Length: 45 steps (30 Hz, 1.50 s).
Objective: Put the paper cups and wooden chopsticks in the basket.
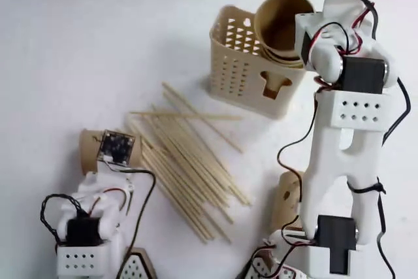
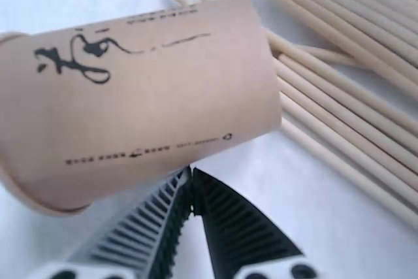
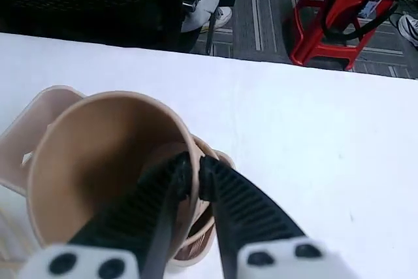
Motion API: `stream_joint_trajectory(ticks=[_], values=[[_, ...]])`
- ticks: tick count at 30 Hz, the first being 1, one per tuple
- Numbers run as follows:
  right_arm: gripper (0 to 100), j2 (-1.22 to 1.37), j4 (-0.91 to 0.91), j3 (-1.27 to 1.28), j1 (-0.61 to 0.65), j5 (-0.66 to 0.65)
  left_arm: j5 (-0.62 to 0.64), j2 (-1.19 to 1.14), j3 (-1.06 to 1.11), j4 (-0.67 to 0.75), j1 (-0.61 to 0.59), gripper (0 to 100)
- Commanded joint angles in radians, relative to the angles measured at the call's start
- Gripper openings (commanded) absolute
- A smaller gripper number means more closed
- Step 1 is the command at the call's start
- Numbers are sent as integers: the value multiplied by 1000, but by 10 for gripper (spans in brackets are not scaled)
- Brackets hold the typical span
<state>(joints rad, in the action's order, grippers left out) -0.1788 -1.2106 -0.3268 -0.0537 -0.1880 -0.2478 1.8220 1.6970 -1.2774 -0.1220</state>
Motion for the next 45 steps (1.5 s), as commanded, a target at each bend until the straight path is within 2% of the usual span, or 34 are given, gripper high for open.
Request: stream_joint_trajectory(ticks=[1, 5, 16, 18, 23, 29, 34, 36, 41, 45], values=[[79, -16, -47, -40, -4, -2, 5, -1, -5, -5, 8, 24], [146, -31, -151, -74, -4, -5, 5, -1, -5, -5, 8, 24], [149, -85, -458, -109, -4, -12, 5, -1, -5, -5, 8, 24], [149, -96, -504, -104, -4, -51, 5, -1, -5, -5, 8, 24], [146, -171, -509, 11, -13, -167, 5, -1, -5, -5, 8, 26], [148, -303, -509, 218, -5, -180, 5, 2, -78, -6, 5, 27], [148, -395, -507, 330, -4, -180, 3, 2, -206, -6, -77, 27], [149, -423, -507, 367, -4, -180, -38, 2, -272, 0, -120, 27], [149, -460, -507, 436, -4, -175, -244, 2, -443, -5, -157, 27], [149, -463, -507, 476, -4, -170, -457, 2, -535, 2, -191, 27]])
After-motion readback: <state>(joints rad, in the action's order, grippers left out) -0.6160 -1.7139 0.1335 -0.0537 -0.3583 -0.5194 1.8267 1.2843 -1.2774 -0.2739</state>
